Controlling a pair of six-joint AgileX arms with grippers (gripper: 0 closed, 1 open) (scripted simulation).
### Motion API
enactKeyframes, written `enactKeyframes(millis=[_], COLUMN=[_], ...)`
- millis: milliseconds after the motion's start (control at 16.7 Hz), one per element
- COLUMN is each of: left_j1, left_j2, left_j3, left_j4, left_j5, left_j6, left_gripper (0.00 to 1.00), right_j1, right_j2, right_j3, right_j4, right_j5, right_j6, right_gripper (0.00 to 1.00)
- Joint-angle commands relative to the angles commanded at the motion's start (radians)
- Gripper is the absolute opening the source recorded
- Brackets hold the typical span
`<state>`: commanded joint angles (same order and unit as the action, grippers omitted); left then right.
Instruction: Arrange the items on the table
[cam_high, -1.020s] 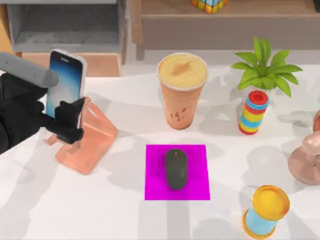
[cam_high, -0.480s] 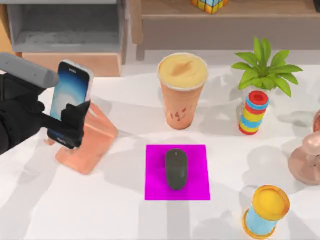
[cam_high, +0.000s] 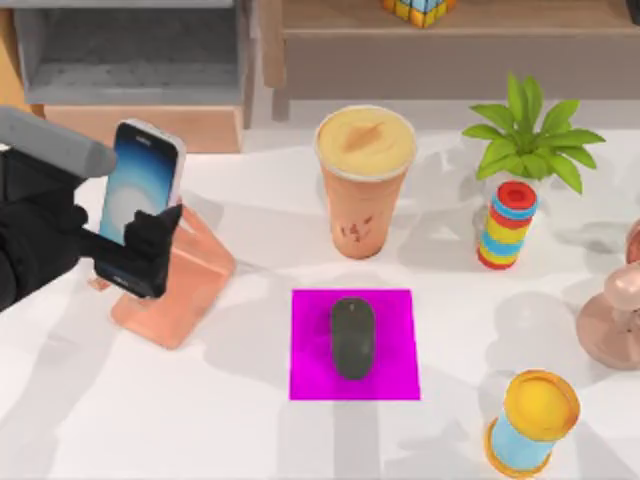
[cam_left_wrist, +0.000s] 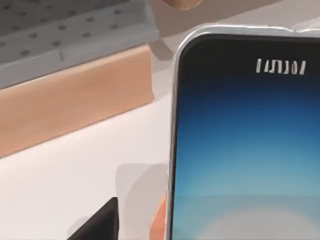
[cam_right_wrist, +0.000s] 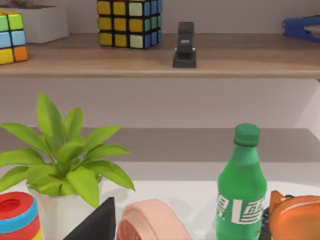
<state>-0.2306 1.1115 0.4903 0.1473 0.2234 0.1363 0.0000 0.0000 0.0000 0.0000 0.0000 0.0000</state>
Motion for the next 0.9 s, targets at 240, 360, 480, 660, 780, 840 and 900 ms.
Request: enactKeyframes(millis=[240, 360, 480, 660, 780, 840, 900], left_j1=[-0.024, -0.030, -0.030, -0.022, -0.009, 0.000, 0.010], left_j2=[-0.120, -0.144, -0.144, -0.152, -0.201, -0.237, -0.279], left_j3=[-0.052, -0.066, -0.066, -0.067, -0.088, -0.102, -0.120], left_j4=[-0.060, -0.075, -0.075, -0.074, -0.076, -0.079, -0.081], left_j5=[-0.021, -0.027, -0.027, -0.028, -0.038, -0.044, -0.051], left_j6=[-0.011, -0.014, -0.014, -0.015, -0.023, -0.027, -0.033], left_gripper=[1.00, 1.00, 1.00, 1.00, 1.00, 1.00, 1.00], right_j1=[0.000, 0.000, 0.000, 0.000, 0.000, 0.000, 0.000], right_j2=[0.000, 0.000, 0.000, 0.000, 0.000, 0.000, 0.000], right_j3=[0.000, 0.000, 0.000, 0.000, 0.000, 0.000, 0.000], right_j4=[0.000, 0.000, 0.000, 0.000, 0.000, 0.000, 0.000], right_j5=[0.000, 0.000, 0.000, 0.000, 0.000, 0.000, 0.000], right_j6=[0.000, 0.000, 0.000, 0.000, 0.000, 0.000, 0.000], right_gripper=[1.00, 1.00, 1.00, 1.00, 1.00, 1.00, 1.00])
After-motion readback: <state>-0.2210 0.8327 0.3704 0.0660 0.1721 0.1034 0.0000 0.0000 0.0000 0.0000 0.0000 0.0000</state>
